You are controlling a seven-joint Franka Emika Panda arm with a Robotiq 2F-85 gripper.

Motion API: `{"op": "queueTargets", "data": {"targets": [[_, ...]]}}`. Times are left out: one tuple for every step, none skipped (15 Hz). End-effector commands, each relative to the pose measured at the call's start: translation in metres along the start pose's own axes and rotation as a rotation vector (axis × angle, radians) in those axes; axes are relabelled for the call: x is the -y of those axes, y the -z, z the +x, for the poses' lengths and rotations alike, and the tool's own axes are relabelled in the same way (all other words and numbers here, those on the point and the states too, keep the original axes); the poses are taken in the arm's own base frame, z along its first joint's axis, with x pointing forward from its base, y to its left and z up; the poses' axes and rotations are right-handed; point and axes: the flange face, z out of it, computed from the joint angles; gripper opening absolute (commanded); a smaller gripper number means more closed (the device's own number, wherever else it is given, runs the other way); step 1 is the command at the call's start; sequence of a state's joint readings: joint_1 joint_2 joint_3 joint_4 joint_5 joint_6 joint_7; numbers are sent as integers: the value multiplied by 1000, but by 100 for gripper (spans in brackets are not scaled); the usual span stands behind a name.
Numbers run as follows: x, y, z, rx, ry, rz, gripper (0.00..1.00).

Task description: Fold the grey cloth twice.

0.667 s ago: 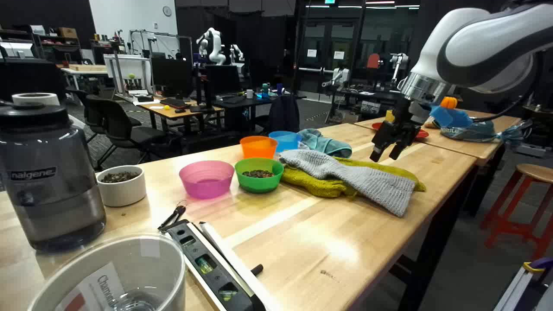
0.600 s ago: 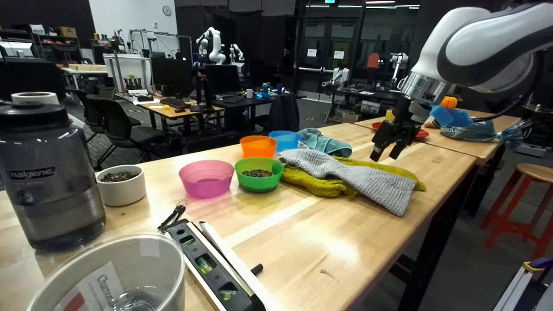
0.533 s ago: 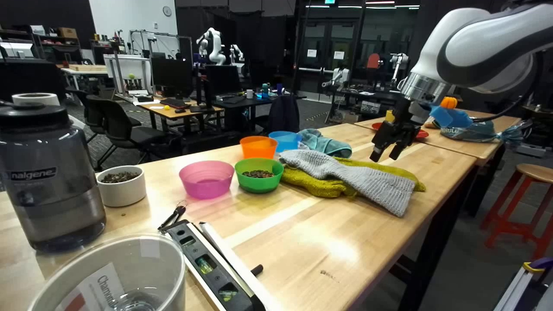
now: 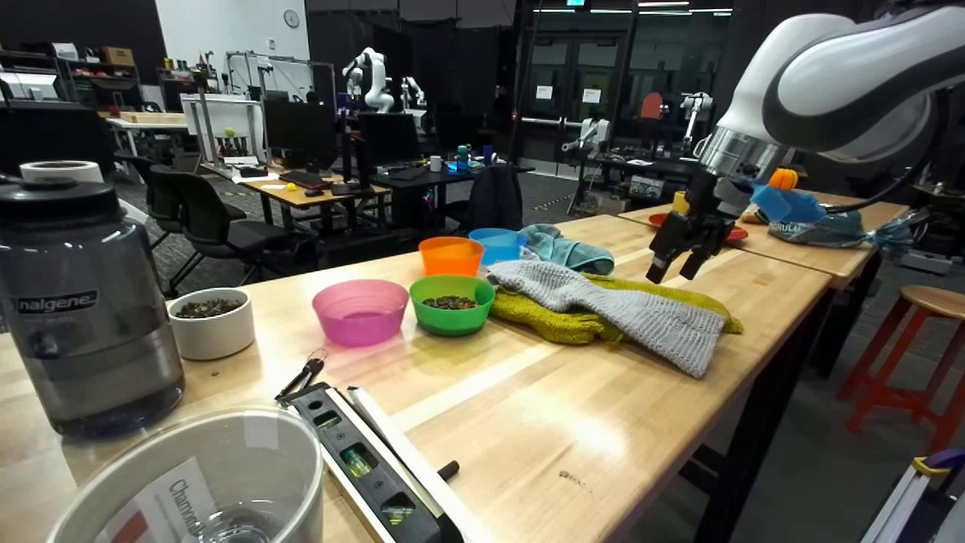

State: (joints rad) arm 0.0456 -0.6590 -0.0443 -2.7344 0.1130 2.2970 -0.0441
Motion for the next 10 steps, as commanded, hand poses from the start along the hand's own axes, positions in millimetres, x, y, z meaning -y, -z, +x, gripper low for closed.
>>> {"op": "queueTargets", "data": {"targets": [[-3,-2,-5,29,2,-7,100],[-4,-3,-6,37,-1,-5,100],[-5,-4,-7,50,-3,-1,100],[-6,-4,-8,63,-4,1,100],[-6,-5,-9,75,-4,2,100],[-7,-5,-11,90,-4,5,100],[-8,-7,-13,113,-6,9,100],[-9,-9,-14,134,-11,12,100],[-10,-12,-16,153,-14,14,100],[-10,-14,-17,164,-17,13,100]]}}
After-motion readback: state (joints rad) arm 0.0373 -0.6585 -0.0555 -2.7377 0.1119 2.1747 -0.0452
